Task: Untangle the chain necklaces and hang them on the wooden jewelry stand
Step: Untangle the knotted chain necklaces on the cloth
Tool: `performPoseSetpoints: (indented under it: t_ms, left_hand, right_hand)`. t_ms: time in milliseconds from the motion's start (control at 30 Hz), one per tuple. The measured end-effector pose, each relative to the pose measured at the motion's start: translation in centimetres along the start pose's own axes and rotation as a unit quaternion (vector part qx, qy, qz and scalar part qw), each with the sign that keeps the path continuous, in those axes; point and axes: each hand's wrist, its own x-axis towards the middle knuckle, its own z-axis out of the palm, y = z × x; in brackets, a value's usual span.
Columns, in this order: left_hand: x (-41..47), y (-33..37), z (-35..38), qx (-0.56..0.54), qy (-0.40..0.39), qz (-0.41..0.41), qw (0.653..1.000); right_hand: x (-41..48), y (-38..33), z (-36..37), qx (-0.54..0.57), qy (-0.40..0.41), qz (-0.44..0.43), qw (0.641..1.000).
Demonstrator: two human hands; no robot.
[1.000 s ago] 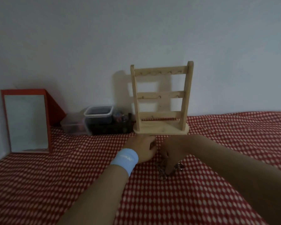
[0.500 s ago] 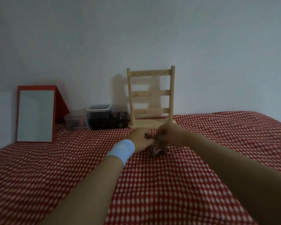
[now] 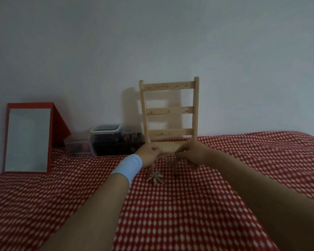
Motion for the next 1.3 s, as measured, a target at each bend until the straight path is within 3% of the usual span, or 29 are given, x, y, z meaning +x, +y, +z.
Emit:
performPoseSetpoints:
  t_ms: [133, 200, 300, 400, 467, 633, 767, 833, 900, 1000, 1067, 1133, 1200, 1300]
  left_hand:
    - [1.2, -1.2, 0.3, 0.089, -0.015, 0.027, 0.996]
    - [1.3, -1.1, -0.1, 0.112, -0.041, 0.043, 0.992]
    - [1.2, -0.8, -1.8, 0.165, -0.081, 0.039, 0.982]
    - [0.5, -1.1, -2.5, 0.210, -0.164, -0.015, 0.964]
    - [0.4, -1.6, -2.1, 0.229, -0.174, -0.028, 0.957]
    - [0.9, -2.3, -1.7, 0.218, -0.170, -0.013, 0.961]
    - [0.6, -1.9, -1.3, 0.179, -0.117, 0.003, 0.977]
    - [0.5, -1.7, -1.7, 0.097, -0.104, 0.014, 0.990]
    - [0.5, -1.4, -2.1, -0.086, -0.108, 0.010, 0.990]
    - [1.1, -1.1, -2.8, -0.270, -0.087, 0.004, 0.959]
    - [1.9, -0.6, -3.7, -0.320, -0.109, -0.046, 0.940]
    - [2.4, 0.4, -5.1, -0.246, -0.142, -0.075, 0.956]
    - [2.8, 1.3, -6.3, -0.074, -0.143, -0.041, 0.986]
    - [3.1, 1.4, -6.5, 0.051, -0.123, -0.016, 0.991]
  right_hand:
    - [1.7, -0.2, 0.0, -0.207, -0.015, -0.017, 0.978]
    - [2.2, -1.4, 0.2, -0.248, -0.006, -0.051, 0.967]
    - [3.3, -3.7, 0.6, -0.241, -0.032, -0.118, 0.963]
    - [4.7, -5.0, 1.5, -0.259, -0.151, -0.129, 0.945]
    - [5.4, -4.8, 2.3, -0.288, -0.188, -0.126, 0.931]
    - [6.0, -3.5, 2.6, -0.262, -0.165, -0.124, 0.943]
    - [5.9, -2.3, 2.8, -0.272, -0.104, -0.127, 0.948]
    - [5.7, -1.8, 3.0, -0.218, -0.067, -0.135, 0.964]
    - [5.3, -1.6, 2.6, -0.069, -0.068, -0.135, 0.986]
    - [5.0, -1.6, 1.7, 0.139, -0.138, -0.160, 0.968]
    - [4.9, -1.3, 1.4, 0.170, -0.152, -0.175, 0.958]
    - [5.2, -0.9, 1.2, 0.151, -0.154, -0.174, 0.961]
    - [5.8, 0.0, 1.0, 0.172, -0.172, -0.156, 0.957]
    - [6.3, 0.8, 0.6, 0.222, -0.183, -0.109, 0.952]
